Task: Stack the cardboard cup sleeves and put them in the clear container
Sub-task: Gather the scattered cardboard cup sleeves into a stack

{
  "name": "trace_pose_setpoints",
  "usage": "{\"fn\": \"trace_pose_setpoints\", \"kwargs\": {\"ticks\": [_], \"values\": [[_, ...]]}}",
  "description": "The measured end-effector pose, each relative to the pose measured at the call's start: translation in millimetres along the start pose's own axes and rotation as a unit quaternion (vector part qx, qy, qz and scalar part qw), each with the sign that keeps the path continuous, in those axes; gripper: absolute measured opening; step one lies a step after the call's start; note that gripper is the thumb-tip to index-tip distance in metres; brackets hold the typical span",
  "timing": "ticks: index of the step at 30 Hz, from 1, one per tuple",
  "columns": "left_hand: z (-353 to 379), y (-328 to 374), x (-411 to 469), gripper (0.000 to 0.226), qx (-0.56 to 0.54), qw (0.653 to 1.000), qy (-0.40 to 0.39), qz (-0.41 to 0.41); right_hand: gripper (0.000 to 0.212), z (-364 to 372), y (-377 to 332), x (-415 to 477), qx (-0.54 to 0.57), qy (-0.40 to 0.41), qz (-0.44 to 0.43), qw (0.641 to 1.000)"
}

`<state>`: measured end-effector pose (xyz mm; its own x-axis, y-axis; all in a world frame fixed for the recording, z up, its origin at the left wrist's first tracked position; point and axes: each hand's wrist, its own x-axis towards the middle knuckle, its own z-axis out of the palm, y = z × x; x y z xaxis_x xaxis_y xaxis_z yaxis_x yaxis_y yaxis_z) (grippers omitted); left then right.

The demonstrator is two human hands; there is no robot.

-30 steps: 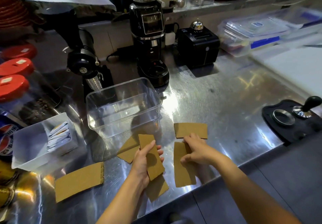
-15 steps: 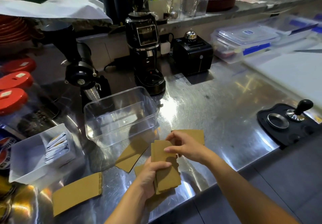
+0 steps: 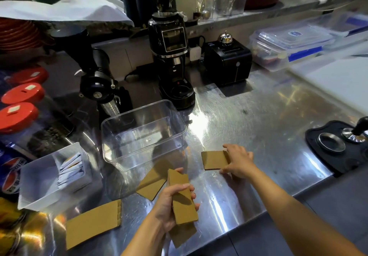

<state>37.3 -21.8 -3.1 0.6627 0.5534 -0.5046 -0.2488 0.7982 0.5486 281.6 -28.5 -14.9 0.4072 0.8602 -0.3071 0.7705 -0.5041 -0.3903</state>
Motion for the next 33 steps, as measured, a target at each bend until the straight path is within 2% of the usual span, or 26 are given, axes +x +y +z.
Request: {"fn": "trace_pose_setpoints", "kwargs": {"ticks": [2,5,8,10,12,16,22,25,28,30,33], "values": [[0,1,1,0.056,-0.008,1.000,0.008,0.001,0.083,-3,2,3,-0.023,-0.004,0.005,1.000],[0,3,5,0.053,-0.012,0.999,0.042,0.032,0.059,-5,-1,3,-0.028,-0.011,0.004,1.000],[1,6,8,0.062,0.009,0.995,0.072,0.073,0.027,-9,-9,-5,0.023,-0.027,-0.052,0.998],[2,9,11,0.066,0.076,0.987,0.101,0.101,0.011,-20,-19,-15,0.077,-0.075,-0.105,0.989],[2,11,13,0.069,0.162,0.971,0.117,0.133,0.016,-33,-31,-25,0.084,-0.131,-0.145,0.977],[7,11,14,0.064,0.326,0.931,0.089,0.137,0.006,-51,-53,-37,0.045,-0.180,-0.190,0.964],[8,10,9,0.058,0.363,0.923,0.076,0.104,0.011,-54,-63,-42,0.007,-0.209,-0.198,0.958],[8,8,4,0.046,0.326,0.932,0.094,0.129,0.020,-45,-63,-38,0.056,-0.141,-0.198,0.968],[5,10,1,0.046,0.233,0.950,0.140,0.156,0.047,-36,-60,-36,0.193,-0.046,-0.140,0.970],[4,12,-3,0.043,0.183,0.960,0.153,0.145,0.046,-29,-60,-38,0.276,-0.069,-0.118,0.951],[1,15,-12,0.034,0.112,0.984,0.086,0.104,0.035,-17,-65,-42,0.357,-0.084,-0.136,0.920]]}}
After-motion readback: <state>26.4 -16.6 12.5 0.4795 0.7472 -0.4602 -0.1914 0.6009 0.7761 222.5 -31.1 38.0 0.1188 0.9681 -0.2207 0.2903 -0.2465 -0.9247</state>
